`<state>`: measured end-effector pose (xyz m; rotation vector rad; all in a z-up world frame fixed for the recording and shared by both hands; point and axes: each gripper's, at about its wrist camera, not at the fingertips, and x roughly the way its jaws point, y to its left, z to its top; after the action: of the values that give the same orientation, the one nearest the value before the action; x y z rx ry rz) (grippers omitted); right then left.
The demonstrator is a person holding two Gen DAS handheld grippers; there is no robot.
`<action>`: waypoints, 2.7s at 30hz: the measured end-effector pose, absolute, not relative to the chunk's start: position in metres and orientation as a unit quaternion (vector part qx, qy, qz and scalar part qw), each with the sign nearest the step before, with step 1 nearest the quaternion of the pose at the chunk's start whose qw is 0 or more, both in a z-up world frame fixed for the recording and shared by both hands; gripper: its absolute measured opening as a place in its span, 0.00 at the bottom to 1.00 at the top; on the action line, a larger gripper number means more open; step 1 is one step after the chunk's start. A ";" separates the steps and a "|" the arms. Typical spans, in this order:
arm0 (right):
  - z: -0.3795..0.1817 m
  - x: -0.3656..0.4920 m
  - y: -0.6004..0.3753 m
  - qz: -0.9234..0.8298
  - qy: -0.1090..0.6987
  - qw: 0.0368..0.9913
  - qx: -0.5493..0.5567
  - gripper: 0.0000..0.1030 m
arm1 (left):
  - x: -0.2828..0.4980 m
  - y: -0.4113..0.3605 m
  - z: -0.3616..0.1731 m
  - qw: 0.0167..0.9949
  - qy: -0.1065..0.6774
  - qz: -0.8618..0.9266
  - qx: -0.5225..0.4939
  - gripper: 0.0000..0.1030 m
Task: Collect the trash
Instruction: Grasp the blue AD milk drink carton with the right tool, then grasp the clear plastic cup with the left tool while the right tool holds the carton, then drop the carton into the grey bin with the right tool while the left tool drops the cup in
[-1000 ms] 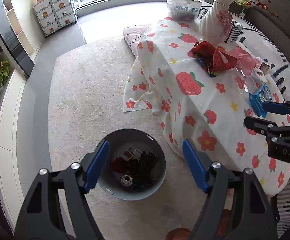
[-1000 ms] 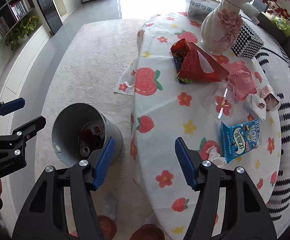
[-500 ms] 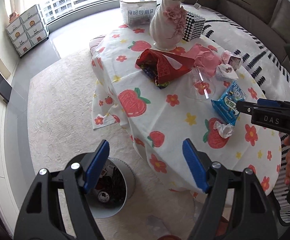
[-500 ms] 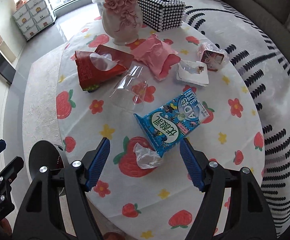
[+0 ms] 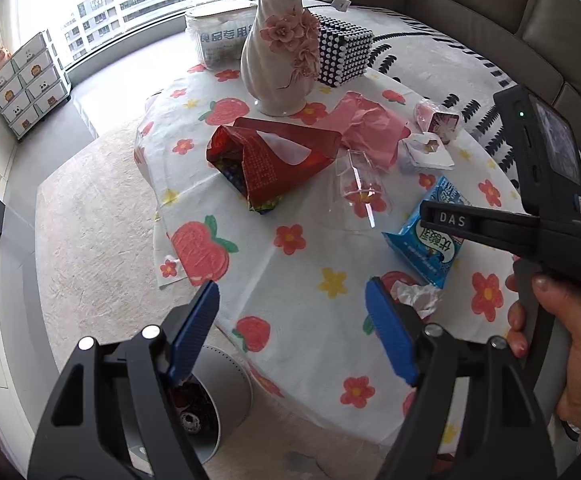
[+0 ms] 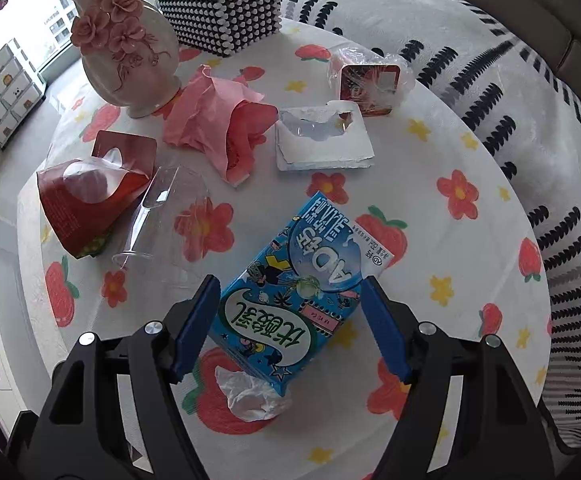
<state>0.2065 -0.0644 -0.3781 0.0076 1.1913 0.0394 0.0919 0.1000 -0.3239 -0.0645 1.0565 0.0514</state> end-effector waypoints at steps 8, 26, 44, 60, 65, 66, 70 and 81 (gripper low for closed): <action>-0.395 0.212 -0.062 0.006 0.569 0.823 -0.010 0.77 | 0.110 0.093 -0.333 0.859 0.511 0.020 -0.024 0.73; -0.418 0.205 -0.088 0.026 0.602 0.796 -0.051 0.73 | 0.132 0.080 -0.344 0.856 0.517 0.013 -0.025 0.73; -0.412 0.193 -0.095 0.085 0.577 0.807 -0.094 0.71 | 0.187 0.050 -0.384 0.859 0.511 0.014 0.024 0.72; -0.413 0.193 -0.098 0.115 0.569 0.805 -0.121 0.71 | 0.221 0.035 -0.418 0.851 0.521 -0.007 0.059 0.10; -0.409 0.191 -0.096 0.122 0.563 0.808 -0.124 0.71 | 0.220 0.035 -0.412 0.858 0.511 -0.007 0.050 0.07; -0.409 0.191 -0.096 0.122 0.562 0.808 -0.124 0.71 | 0.218 0.035 -0.410 0.859 0.510 -0.007 0.048 0.07; -0.403 0.187 -0.092 0.127 0.559 0.809 -0.126 0.71 | 0.206 0.036 -0.398 0.862 0.506 -0.007 0.041 0.07; -0.376 0.147 -0.045 0.172 0.546 0.805 -0.156 0.71 | 0.130 0.092 -0.356 0.868 0.496 0.035 -0.009 0.07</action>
<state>0.1469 -0.0447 -0.3755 -0.3344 1.1684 0.3680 0.1298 0.0921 -0.3559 -0.0181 1.0372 0.0741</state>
